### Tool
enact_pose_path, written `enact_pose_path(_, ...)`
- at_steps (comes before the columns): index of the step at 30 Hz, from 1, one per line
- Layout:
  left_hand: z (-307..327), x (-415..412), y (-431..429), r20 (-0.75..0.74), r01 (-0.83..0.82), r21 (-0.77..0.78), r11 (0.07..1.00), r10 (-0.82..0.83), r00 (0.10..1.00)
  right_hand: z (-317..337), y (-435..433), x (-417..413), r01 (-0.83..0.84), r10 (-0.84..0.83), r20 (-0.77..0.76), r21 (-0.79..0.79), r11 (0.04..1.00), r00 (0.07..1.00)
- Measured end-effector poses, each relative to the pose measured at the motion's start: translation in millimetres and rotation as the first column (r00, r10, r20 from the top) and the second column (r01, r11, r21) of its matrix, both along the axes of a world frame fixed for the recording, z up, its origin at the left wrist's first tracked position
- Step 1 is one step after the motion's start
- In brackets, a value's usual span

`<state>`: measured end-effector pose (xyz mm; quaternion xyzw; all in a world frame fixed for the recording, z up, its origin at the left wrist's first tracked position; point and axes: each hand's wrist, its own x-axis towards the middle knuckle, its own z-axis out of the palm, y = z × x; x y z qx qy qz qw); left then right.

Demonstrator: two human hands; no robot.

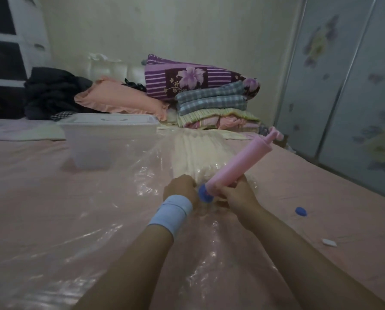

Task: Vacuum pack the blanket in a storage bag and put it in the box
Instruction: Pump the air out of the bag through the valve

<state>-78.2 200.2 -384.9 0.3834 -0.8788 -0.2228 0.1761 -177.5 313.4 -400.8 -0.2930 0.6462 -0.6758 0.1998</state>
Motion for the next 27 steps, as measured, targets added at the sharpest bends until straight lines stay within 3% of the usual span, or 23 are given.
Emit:
enact_pose_path(5,9.6,6.7,-15.3,-0.225,0.153,0.206,0.967,-0.105,0.969,7.1,-0.6,0.7,0.001,0.004,0.059,-0.076,0.997,0.998)
enact_pose_path(9,19.1,11.2,-16.0,-0.386,0.241,0.364,0.900,-0.090,0.918,13.7,5.1,-2.9,-0.026,0.036,0.074,-0.122,0.992,0.997)
enact_pose_path(14,21.4,8.9,-14.3,-0.389,0.240,0.378,0.894,-0.082,0.918,15.1,6.4,-2.5,-0.036,0.042,0.051,-0.123,0.992,0.998)
enact_pose_path(18,22.9,4.2,-12.8,-0.496,0.245,0.439,0.865,0.006,0.868,16.5,5.0,-10.2,-0.011,0.018,0.050,-0.138,0.990,0.999)
enact_pose_path(27,22.4,0.8,-17.8,-0.506,0.264,0.394,0.880,-0.032,0.862,28.9,10.6,-19.8,-0.018,0.016,-0.040,-0.045,0.999,0.999)
